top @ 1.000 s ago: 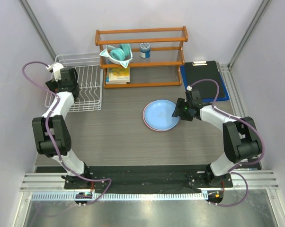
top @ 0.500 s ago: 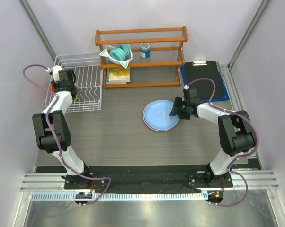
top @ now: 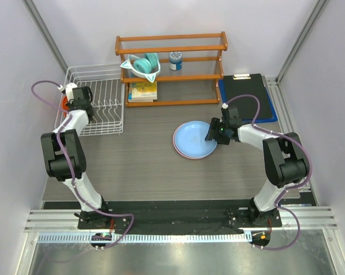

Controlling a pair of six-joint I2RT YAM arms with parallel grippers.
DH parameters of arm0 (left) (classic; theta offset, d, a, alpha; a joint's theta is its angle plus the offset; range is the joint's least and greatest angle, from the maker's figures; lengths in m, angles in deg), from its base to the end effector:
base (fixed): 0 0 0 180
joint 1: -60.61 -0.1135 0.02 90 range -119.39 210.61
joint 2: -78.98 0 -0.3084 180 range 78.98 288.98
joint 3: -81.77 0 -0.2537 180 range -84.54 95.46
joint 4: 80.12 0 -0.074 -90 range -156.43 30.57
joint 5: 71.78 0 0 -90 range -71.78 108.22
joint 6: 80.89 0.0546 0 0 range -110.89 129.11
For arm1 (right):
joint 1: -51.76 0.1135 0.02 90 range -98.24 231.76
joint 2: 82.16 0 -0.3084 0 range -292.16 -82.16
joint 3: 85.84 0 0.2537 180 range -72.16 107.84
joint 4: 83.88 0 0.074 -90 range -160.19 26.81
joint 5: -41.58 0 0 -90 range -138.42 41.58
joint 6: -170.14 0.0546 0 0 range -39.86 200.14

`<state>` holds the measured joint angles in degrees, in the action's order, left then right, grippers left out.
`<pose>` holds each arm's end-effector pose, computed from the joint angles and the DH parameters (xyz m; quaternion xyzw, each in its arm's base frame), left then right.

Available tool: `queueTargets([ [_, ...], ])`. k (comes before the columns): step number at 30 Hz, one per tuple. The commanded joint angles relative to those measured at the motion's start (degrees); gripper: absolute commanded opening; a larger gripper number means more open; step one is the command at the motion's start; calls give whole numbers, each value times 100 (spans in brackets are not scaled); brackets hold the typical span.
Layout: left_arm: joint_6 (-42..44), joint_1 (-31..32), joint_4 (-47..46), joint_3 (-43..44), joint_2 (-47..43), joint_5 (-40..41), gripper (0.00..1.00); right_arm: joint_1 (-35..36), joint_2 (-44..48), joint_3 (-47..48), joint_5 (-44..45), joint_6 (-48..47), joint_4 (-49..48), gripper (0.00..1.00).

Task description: Unload the plates from the dish rack

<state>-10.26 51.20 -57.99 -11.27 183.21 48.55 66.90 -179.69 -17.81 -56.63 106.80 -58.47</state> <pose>0.4214 0.0978 0.2602 -0.3251 0.8174 0.1998 0.4314 0.3405 0.1002 0.1895 0.0740 0.9484 0.1710 0.2565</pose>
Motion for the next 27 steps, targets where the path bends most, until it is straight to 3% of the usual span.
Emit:
queueTargets([
  [1, -180, -26, -107, 178, -51, -44, 0, -28, -72, 208, -41, -125, -127, 61],
  [6, -14, 9, -89, 126, -429, 157, 0, -28, -37, 208, -40, -117, -127, 61],
  [12, 504, 316, -369, -138, -1078, 1159, 0, -28, 155, 138, -41, -108, -83, 61],
  [18, 524, 528, -239, -349, -1615, 1397, 0, -37, 419, 50, 65, -108, 5, 61],
  [23, 373, 730, 86, -595, -2423, 1204, 0, -28, 867, 15, 91, -152, 224, 61],
  [27, 154, 888, 508, -753, -3030, 600, 0, -20, 1412, -135, -189, -169, 208, 61],
])
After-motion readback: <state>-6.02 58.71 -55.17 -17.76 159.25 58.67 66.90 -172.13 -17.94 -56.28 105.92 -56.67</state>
